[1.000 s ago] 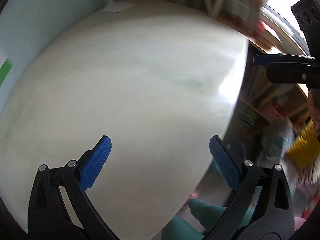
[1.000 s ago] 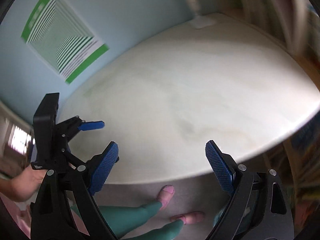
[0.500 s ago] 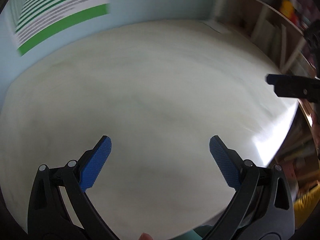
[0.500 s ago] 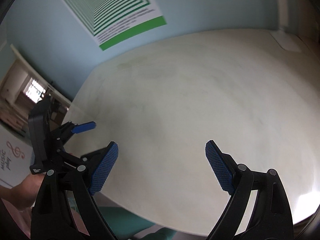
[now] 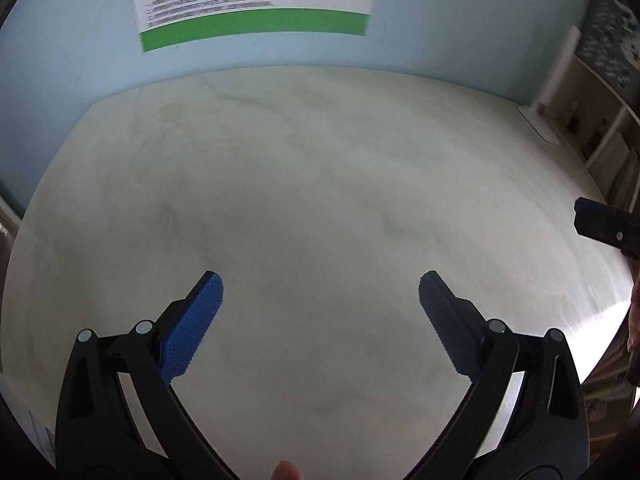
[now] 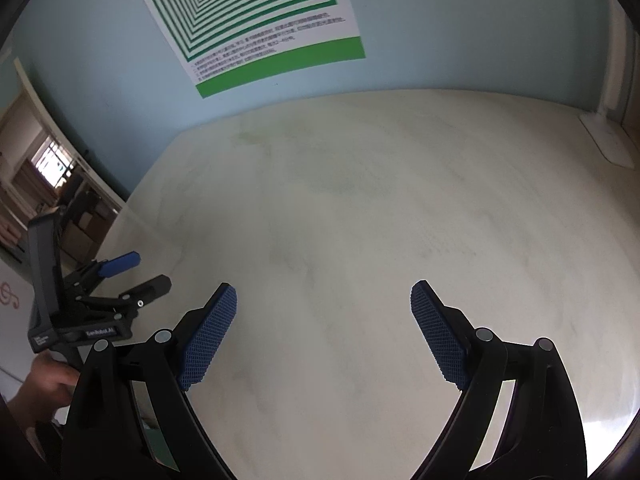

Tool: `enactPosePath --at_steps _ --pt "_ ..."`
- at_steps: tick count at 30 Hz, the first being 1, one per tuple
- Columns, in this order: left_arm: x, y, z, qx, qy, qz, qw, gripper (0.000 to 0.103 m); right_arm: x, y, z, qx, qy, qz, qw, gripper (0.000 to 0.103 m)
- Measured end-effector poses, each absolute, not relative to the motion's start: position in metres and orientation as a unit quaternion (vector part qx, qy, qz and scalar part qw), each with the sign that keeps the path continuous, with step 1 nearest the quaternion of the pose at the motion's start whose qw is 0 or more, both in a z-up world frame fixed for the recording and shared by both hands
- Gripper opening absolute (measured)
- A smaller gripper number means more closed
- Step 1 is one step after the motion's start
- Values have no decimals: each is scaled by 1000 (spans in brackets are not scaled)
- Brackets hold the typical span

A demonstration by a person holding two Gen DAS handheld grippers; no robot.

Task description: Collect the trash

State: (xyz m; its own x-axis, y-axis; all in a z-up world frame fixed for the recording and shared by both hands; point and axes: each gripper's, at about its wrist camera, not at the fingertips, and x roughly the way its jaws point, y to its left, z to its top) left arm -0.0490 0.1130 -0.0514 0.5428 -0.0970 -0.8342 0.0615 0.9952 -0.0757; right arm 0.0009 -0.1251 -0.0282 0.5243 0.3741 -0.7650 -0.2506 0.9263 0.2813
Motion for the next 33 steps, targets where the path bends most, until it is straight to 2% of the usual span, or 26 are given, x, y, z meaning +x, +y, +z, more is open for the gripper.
enactPosePath --at_steps 8,19,33 --pt "-49 133 -48 -15 472 -3 881 96 14 -124 -29 45 451 183 872 88" --pt "-55 122 -37 -43 452 35 890 96 16 -133 -31 22 452 210 867 88" --pt "-51 116 -43 -43 464 37 884 96 17 -143 -37 55 452 206 866 88"
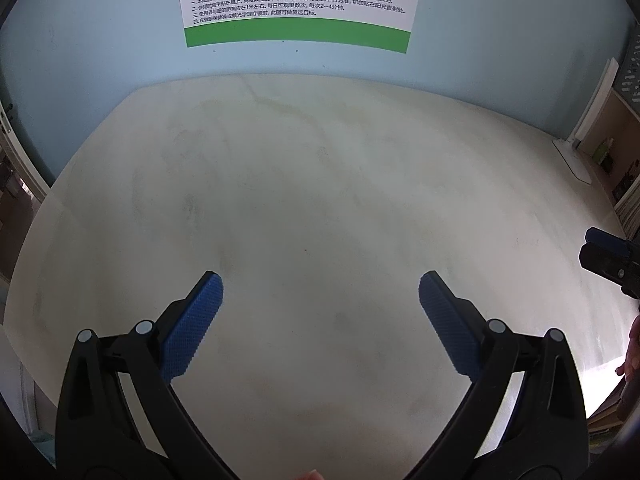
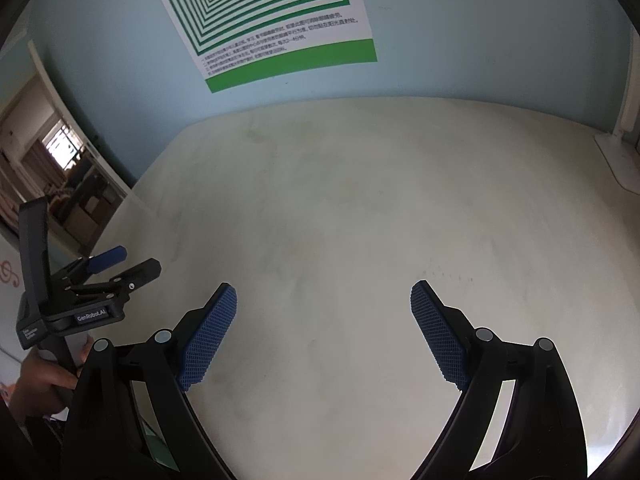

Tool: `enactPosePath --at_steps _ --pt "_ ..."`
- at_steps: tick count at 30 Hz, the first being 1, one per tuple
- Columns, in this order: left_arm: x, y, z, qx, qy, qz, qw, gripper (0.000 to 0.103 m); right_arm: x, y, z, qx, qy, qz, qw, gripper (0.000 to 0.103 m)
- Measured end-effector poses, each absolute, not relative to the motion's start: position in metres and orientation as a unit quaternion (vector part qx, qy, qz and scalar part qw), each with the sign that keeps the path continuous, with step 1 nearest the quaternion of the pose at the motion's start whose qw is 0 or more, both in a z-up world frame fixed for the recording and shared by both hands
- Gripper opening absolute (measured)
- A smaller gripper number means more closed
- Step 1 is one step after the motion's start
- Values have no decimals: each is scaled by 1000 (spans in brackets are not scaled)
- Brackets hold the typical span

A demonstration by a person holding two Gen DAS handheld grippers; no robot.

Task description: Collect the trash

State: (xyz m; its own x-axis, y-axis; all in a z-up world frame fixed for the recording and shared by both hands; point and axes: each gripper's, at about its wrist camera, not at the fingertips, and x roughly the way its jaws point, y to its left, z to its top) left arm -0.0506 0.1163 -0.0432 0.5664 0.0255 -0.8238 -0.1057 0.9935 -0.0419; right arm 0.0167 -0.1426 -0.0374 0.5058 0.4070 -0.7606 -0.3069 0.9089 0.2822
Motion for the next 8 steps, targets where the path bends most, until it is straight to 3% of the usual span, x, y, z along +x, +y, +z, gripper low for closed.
enactPosePath --at_steps 8 --pt "-44 121 -49 -48 476 33 877 96 15 -145 -40 69 456 194 866 88"
